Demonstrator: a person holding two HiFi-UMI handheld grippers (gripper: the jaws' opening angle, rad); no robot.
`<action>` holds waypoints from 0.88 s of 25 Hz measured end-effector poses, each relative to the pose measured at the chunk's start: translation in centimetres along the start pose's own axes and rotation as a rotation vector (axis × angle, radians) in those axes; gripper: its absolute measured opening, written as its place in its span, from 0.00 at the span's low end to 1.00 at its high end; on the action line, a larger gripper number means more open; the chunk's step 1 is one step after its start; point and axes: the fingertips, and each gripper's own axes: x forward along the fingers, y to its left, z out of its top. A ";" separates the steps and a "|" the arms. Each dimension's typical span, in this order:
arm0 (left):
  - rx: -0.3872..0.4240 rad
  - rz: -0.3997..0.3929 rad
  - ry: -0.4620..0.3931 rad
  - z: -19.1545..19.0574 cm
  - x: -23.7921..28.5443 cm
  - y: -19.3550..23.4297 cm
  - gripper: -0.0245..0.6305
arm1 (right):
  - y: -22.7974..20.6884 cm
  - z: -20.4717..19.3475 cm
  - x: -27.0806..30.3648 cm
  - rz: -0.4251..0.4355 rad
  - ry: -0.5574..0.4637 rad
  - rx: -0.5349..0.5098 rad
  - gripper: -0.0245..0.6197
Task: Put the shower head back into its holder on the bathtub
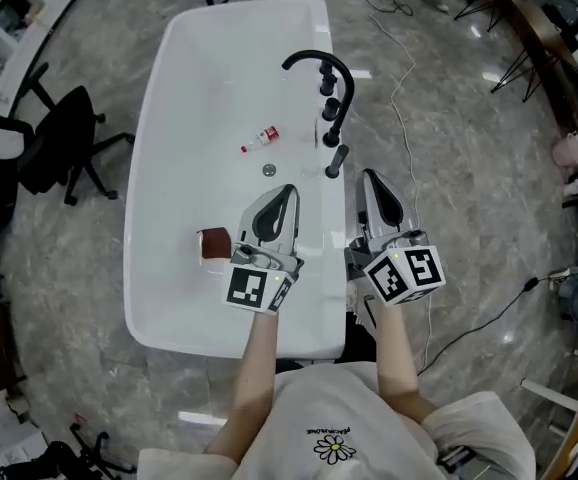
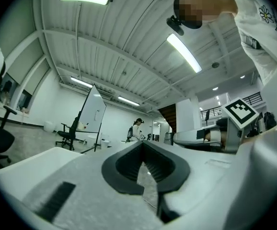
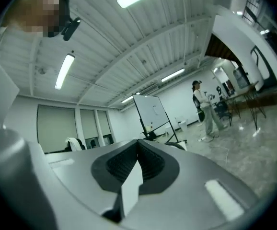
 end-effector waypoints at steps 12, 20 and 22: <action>0.050 0.063 -0.017 2.9 -3.5 -1.0 0.04 | 2.5 0.7 -2.6 -0.042 0.072 -0.131 0.05; 0.065 0.061 0.029 1.9 -3.9 -2.5 0.04 | 3.4 -0.5 -4.0 -0.049 0.146 -0.255 0.05; 0.071 0.062 0.046 1.5 -4.2 -2.4 0.04 | 3.7 -0.8 -4.1 -0.049 0.164 -0.286 0.05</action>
